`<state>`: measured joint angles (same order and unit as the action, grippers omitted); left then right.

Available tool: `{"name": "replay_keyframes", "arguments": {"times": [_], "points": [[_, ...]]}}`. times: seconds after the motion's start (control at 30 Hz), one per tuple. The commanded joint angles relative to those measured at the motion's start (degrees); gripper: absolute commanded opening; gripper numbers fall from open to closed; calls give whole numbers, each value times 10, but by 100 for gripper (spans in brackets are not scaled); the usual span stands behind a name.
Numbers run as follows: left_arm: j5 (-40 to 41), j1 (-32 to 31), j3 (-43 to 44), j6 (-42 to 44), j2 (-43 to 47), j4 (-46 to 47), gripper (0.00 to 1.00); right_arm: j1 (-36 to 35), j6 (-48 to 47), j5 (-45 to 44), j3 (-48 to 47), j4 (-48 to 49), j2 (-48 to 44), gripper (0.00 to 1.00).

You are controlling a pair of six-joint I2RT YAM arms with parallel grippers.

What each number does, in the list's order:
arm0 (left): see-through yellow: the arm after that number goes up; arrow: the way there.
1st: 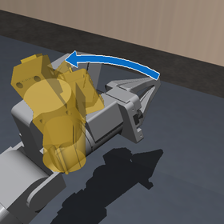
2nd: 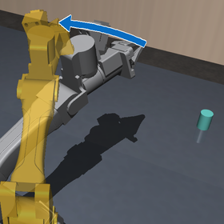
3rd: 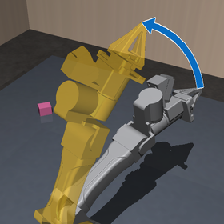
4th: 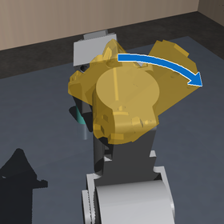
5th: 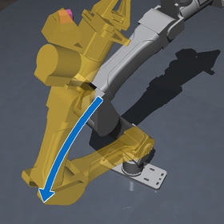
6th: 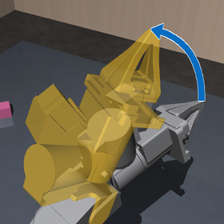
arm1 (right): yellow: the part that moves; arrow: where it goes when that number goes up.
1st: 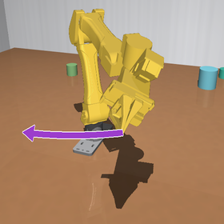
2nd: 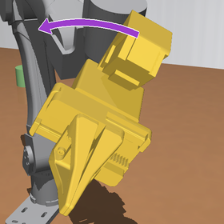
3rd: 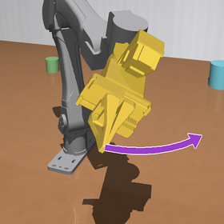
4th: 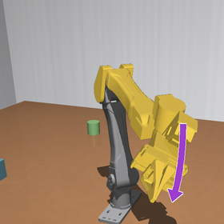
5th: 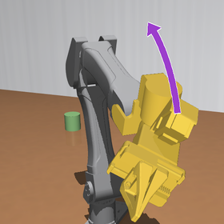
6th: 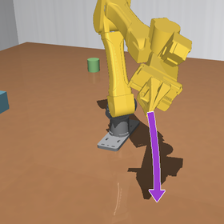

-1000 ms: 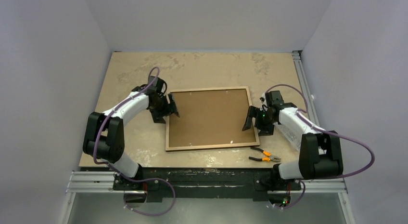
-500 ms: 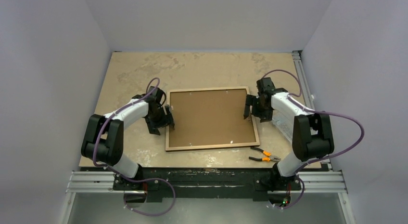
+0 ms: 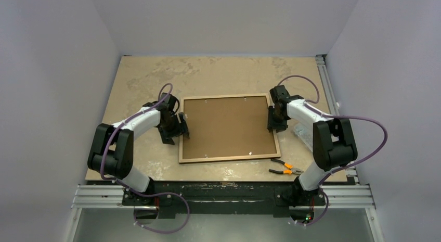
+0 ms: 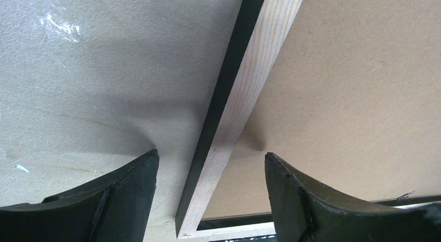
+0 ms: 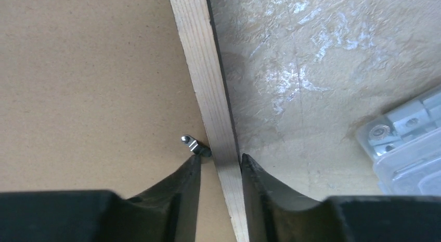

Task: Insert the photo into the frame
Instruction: Install the photo frame at the center of the board.

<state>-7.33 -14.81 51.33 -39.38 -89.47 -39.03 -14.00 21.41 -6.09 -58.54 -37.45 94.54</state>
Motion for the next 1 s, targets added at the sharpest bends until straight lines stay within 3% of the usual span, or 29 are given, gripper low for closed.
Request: {"name": "replay_keyframes", "arguments": {"times": [0.0, 0.17, 0.33, 0.43, 0.5, 0.6, 0.7, 0.8, 0.97], "points": [[-9, 0, 2, -2, 4, 25, 72, -1, -3, -30, -20, 7, 19, 25], [-9, 0, 2, 2, 8, 23, 72, -2, 1, -27, -19, 18, 16, 4], [-9, 0, 0, 4, 8, 21, 72, -1, 1, -17, -20, 19, 1, 3], [-9, 0, 0, 5, 9, 21, 72, -1, 1, 7, -16, 20, -13, 12], [-10, 0, -1, 5, 9, 23, 72, -2, -4, 0, -16, 15, -20, 29], [-15, 0, 2, 5, 4, 26, 72, -1, -10, 4, -16, 18, -19, 47], [-20, 0, 4, 6, -2, 28, 71, -2, -11, 4, -20, 19, -4, 49], [-21, 0, 4, 7, -2, 28, 71, -2, -9, -6, -21, 21, 13, 44], [-26, 0, 2, 8, -1, 31, 70, -1, -1, -22, -23, 29, 28, 8]]}}
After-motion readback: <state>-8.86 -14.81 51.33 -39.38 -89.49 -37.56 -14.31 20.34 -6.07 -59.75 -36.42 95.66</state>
